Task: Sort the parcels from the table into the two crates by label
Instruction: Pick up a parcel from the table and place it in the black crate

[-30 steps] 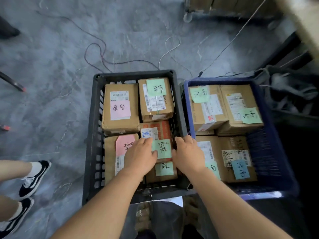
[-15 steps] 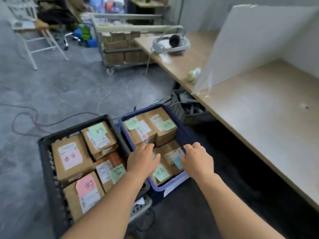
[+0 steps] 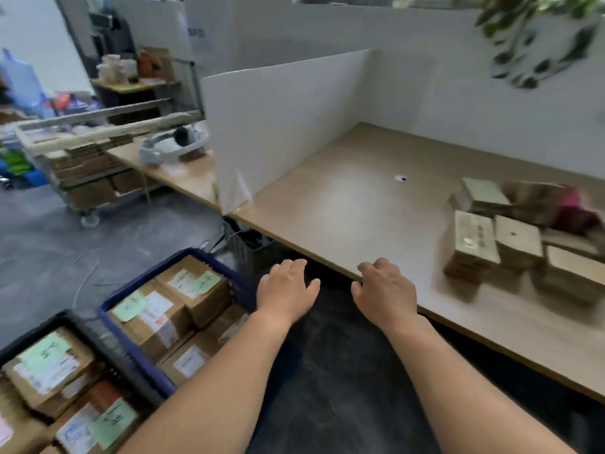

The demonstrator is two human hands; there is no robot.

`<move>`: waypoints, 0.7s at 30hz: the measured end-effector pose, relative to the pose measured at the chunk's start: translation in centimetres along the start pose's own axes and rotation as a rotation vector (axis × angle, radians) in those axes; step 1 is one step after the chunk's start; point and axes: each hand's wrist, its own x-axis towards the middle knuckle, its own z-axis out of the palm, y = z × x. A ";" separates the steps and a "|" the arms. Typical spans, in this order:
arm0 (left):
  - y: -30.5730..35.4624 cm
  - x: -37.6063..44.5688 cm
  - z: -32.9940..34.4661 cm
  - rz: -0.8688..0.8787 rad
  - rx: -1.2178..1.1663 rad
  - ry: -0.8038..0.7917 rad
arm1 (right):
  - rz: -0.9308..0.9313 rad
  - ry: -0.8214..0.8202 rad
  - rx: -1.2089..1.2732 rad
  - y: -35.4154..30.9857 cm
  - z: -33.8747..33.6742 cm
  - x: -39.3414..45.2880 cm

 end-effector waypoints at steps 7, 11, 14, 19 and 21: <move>13.8 1.0 5.3 0.168 0.040 -0.035 | 0.153 0.052 -0.018 13.4 -2.6 -1.8; 20.8 0.8 8.8 0.251 0.018 -0.070 | 0.230 0.053 -0.049 20.3 -3.4 -3.6; 25.2 0.5 10.9 0.318 0.034 -0.114 | 0.306 0.049 -0.055 25.0 -3.9 -5.1; 31.5 0.3 13.2 0.445 0.083 -0.124 | 0.449 0.064 -0.061 31.5 -4.8 -7.5; 34.2 0.4 14.1 0.502 0.091 -0.134 | 0.501 0.076 -0.058 33.7 -5.1 -8.4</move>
